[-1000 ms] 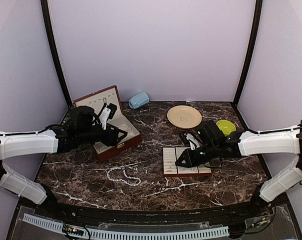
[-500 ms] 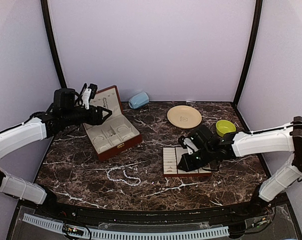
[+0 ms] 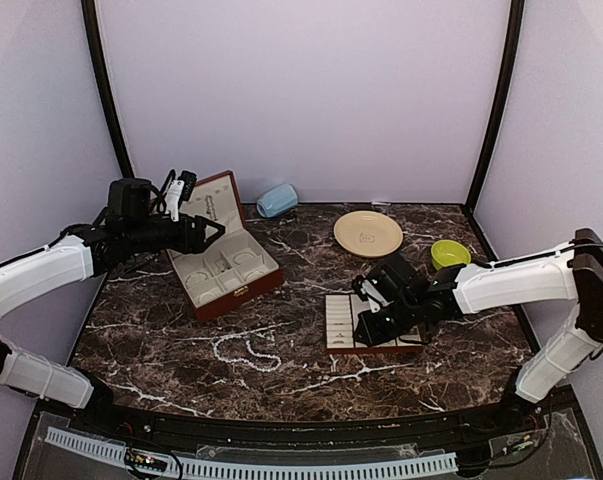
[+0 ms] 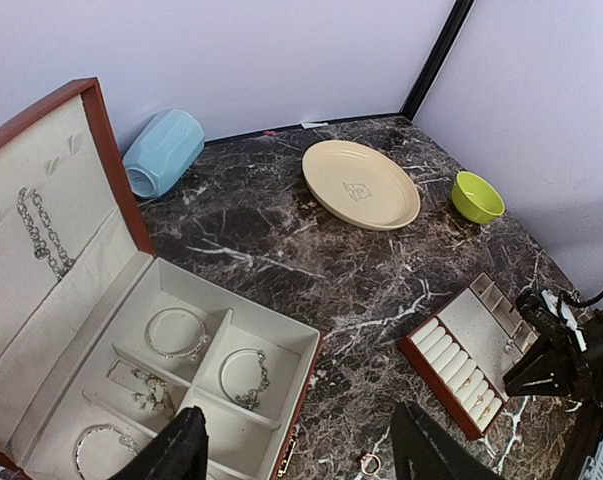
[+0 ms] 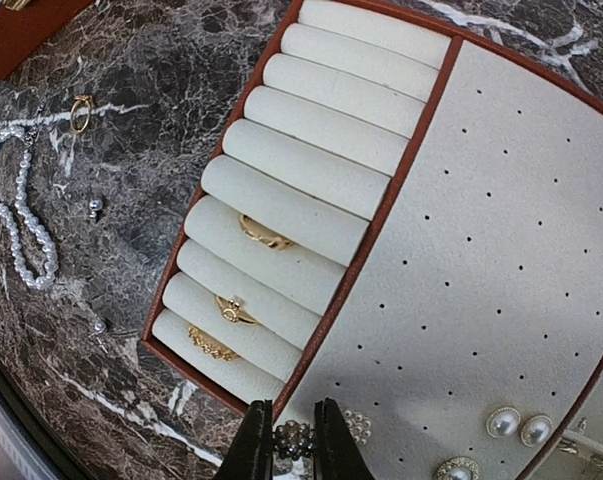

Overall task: Organize the mixed jewelry
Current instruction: Insert the earring into the earring holder.

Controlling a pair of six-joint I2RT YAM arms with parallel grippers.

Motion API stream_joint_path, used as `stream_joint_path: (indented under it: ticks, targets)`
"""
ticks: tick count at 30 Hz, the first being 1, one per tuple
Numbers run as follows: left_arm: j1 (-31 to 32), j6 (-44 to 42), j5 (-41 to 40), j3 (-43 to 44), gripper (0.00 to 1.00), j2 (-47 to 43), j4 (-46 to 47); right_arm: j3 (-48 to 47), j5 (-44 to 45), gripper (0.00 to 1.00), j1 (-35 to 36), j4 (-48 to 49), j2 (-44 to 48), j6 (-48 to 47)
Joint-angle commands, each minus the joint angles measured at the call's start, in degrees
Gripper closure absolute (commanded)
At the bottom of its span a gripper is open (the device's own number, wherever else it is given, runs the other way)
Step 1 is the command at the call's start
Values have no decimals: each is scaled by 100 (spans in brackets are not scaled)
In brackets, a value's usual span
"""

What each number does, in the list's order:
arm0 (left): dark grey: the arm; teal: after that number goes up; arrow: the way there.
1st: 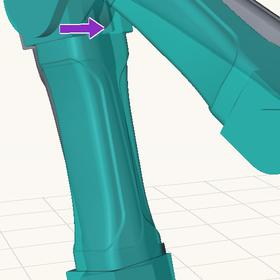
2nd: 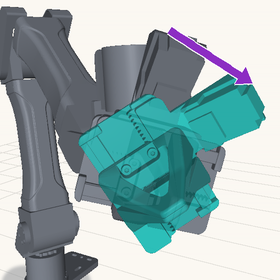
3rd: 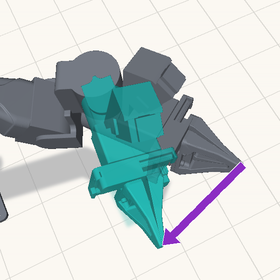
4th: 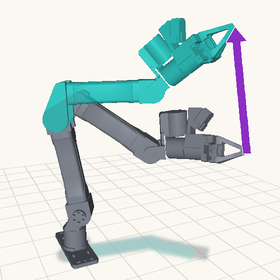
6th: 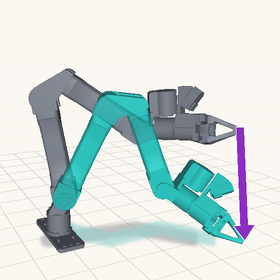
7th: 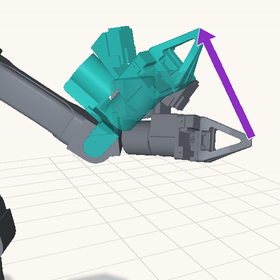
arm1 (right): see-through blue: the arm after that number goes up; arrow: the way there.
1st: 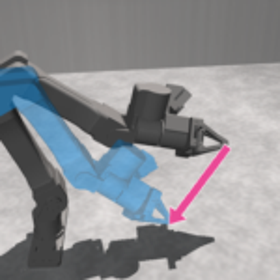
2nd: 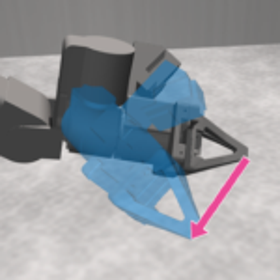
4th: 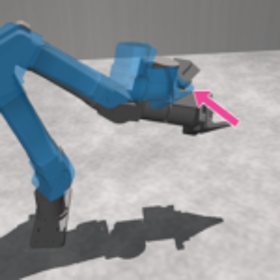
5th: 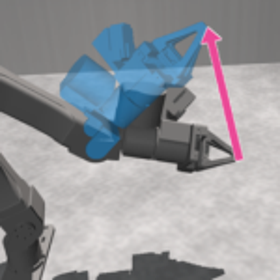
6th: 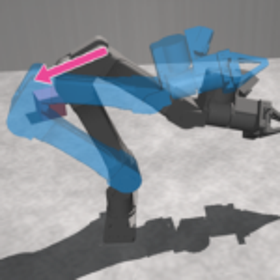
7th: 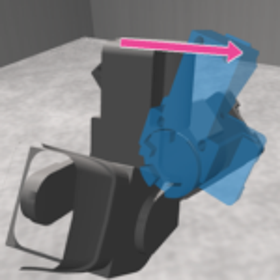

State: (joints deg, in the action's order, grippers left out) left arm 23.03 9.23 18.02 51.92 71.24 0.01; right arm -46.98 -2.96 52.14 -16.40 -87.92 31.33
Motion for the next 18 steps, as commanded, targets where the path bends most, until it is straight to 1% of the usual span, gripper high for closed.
stream_joint_path:
  ticks: [1,18]
  targets:
    - [-26,-14,66,-86,34,-6,-19,-145,94,93,73,19,-67,-106]
    - [-32,8,61,-120,34,-23,-19,-192,524,93,202,-38,-165,-230]
